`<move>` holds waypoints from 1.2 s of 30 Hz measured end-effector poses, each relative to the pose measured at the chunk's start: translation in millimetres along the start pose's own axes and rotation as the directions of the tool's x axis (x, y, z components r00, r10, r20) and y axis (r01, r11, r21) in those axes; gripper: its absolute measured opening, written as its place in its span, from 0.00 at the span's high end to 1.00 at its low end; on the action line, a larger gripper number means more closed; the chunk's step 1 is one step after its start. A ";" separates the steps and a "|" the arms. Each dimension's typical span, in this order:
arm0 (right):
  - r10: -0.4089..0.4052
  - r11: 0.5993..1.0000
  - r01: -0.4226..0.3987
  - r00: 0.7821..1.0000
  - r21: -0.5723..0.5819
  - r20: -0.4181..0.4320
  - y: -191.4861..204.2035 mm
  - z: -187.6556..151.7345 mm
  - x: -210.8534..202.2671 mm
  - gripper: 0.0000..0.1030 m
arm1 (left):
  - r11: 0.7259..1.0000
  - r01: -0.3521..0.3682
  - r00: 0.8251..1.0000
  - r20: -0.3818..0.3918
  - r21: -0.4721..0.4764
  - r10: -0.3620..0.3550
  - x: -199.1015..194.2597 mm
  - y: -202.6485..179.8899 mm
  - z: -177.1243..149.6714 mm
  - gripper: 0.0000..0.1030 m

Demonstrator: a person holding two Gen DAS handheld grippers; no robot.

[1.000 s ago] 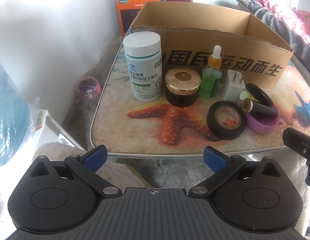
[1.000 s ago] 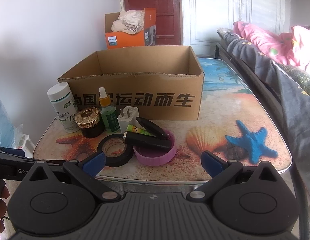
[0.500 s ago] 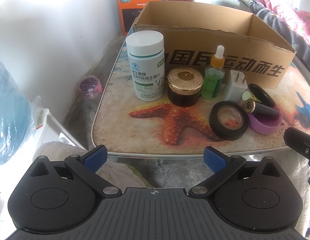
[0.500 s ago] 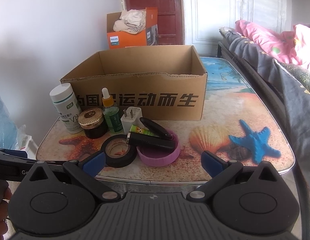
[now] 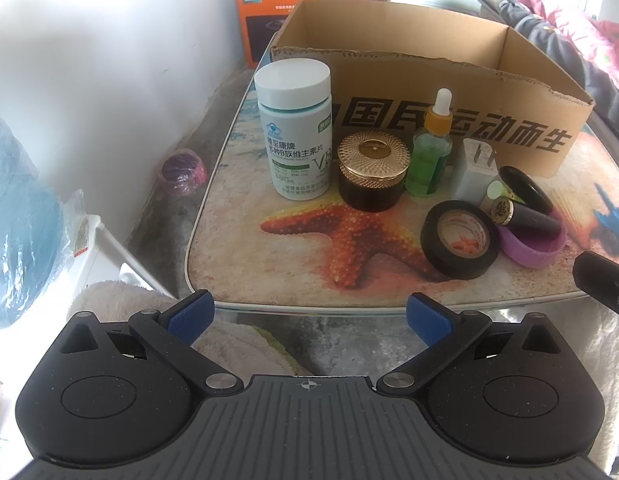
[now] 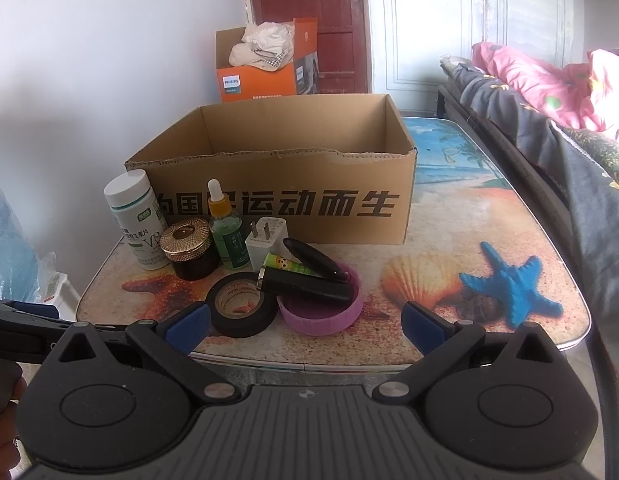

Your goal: Organize rigid objects

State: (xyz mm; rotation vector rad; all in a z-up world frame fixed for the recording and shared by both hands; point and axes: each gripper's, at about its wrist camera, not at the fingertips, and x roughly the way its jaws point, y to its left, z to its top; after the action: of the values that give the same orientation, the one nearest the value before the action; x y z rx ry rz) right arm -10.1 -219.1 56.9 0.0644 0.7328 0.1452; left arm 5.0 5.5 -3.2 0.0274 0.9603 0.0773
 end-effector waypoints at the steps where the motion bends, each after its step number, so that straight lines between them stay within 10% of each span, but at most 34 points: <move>1: 0.002 1.000 -0.002 1.000 0.001 0.002 0.0 0.0 -0.3 0.00 | 1.000 0.000 1.000 0.000 0.000 0.000 0.0 0.1 0.0 0.00; 22: 0.047 0.998 -0.049 0.998 0.037 0.039 -16.6 9.3 7.6 0.00 | 0.998 0.035 0.999 0.013 0.060 -0.035 9.4 -18.4 10.8 0.00; 36: 0.264 0.925 -0.273 0.962 0.264 0.067 -73.5 19.5 28.2 0.00 | 0.928 0.263 0.948 0.111 0.264 -0.300 8.1 -61.7 28.7 0.03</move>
State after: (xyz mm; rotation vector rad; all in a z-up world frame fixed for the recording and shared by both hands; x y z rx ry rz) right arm 31.8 -287.6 44.7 0.4300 0.7074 0.3046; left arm 36.4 -55.1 3.1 0.1216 0.8104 -0.3078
